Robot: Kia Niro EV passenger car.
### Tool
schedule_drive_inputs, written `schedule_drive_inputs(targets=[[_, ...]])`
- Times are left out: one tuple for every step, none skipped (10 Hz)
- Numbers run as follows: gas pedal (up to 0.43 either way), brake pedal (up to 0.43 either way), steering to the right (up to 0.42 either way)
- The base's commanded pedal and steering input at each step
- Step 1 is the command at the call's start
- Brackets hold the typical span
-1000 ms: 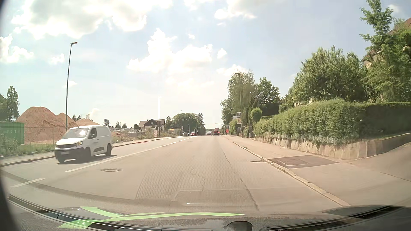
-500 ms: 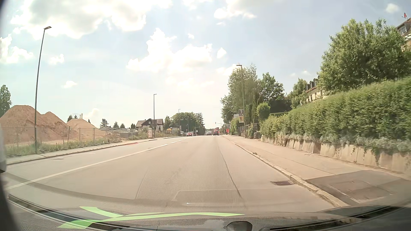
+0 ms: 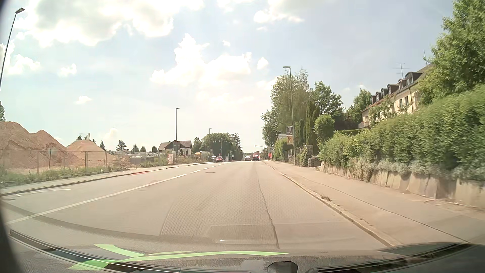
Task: Follow the waypoints while adhering to traffic rules and regulations
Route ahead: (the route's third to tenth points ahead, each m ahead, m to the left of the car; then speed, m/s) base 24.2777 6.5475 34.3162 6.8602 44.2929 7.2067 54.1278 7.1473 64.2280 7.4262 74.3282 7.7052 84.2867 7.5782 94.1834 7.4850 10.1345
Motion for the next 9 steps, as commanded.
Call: schedule_drive_inputs(targets=[[0.169, 0.0, -0.011], [0.169, 0.0, -0.01], [0.169, 0.0, -0.011], [0.169, 0.0, -0.011], [0.169, 0.0, -0.011], [0.169, 0.0, -0.011], [0.169, 0.0, -0.01], [0.169, 0.0, -0.01], [0.169, 0.0, -0.01]])
